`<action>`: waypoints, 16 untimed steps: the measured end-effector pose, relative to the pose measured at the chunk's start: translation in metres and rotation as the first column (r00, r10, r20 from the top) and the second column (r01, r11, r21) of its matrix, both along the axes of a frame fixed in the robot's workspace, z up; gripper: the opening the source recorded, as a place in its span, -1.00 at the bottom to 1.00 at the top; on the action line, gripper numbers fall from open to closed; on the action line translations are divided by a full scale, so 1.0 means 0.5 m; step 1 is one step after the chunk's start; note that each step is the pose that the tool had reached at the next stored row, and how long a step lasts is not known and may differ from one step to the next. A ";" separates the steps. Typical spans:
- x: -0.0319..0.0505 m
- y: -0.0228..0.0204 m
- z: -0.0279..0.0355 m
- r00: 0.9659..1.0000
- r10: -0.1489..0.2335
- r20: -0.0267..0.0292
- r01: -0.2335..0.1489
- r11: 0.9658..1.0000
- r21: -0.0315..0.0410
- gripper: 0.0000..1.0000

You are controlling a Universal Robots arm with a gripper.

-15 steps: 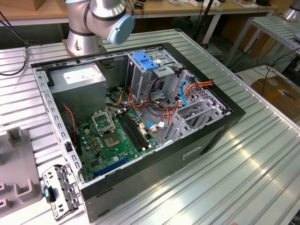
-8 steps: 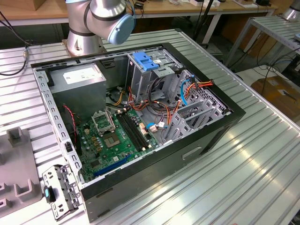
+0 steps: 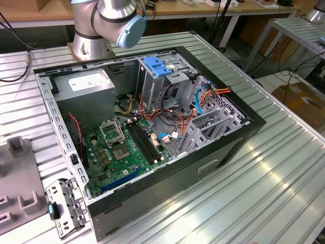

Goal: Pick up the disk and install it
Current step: 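Pick up the disk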

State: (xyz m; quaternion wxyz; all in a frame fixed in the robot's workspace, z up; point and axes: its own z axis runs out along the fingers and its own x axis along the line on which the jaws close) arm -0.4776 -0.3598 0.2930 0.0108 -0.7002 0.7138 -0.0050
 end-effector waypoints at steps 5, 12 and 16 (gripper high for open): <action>0.000 -0.0001 0.000 1.000 -0.018 0.000 0.018 1.000 0.000 -0.25; 0.000 0.0000 0.000 0.999 -0.032 0.000 0.032 0.999 0.000 -0.25; 0.000 0.0000 0.000 0.999 -0.032 0.000 0.032 0.999 0.000 -0.25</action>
